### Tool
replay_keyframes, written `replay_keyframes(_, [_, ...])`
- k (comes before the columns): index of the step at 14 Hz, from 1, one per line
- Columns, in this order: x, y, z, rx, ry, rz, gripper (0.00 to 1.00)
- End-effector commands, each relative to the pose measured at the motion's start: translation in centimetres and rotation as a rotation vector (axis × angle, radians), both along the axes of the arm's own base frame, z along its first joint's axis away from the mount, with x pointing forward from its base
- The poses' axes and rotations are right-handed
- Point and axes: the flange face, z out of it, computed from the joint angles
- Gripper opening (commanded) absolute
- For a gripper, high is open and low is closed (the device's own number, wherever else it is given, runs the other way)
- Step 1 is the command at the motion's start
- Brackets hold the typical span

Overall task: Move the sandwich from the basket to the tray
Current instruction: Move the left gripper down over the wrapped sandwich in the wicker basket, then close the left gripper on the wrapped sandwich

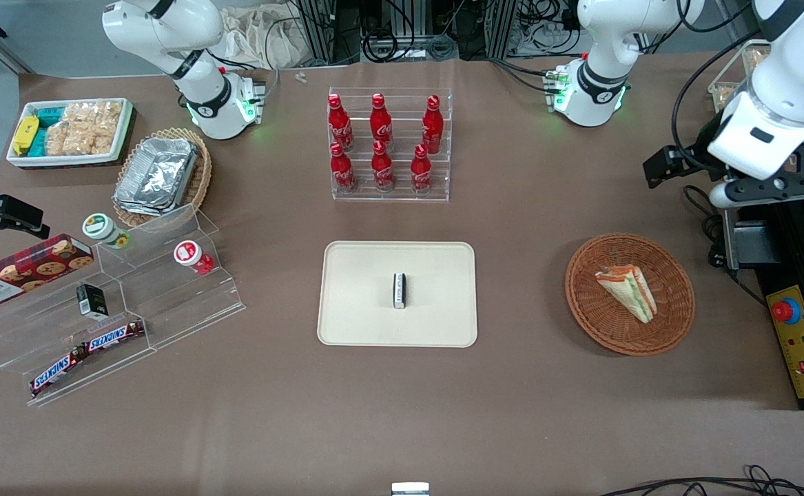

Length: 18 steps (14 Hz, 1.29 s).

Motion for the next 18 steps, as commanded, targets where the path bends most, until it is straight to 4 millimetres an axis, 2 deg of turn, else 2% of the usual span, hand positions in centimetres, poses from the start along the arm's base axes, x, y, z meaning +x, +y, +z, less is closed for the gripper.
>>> replay_keyframes(1, [0.6, 1.8, -3.8, 0.016, 0.023, 0.160, 1.00])
replay_keyframes(3, [1.1, 2.6, -8.2, 0.022, 0.020, 0.272, 1.00])
replay_keyframes(6, [1.4, 3.3, -17.0, 0.015, -0.026, 0.391, 1.00])
replay_keyframes(9, [3.0, 3.7, -24.1, 0.013, -0.011, 0.462, 1.00])
replay_keyframes(14, [4.9, 4.3, -32.9, 0.087, -0.039, 0.509, 1.00])
replay_keyframes(16, [5.2, 5.1, -34.8, 0.088, -0.040, 0.520, 1.00])
replay_keyframes(18, [5.3, 6.0, -35.8, 0.096, -0.044, 0.526, 1.00])
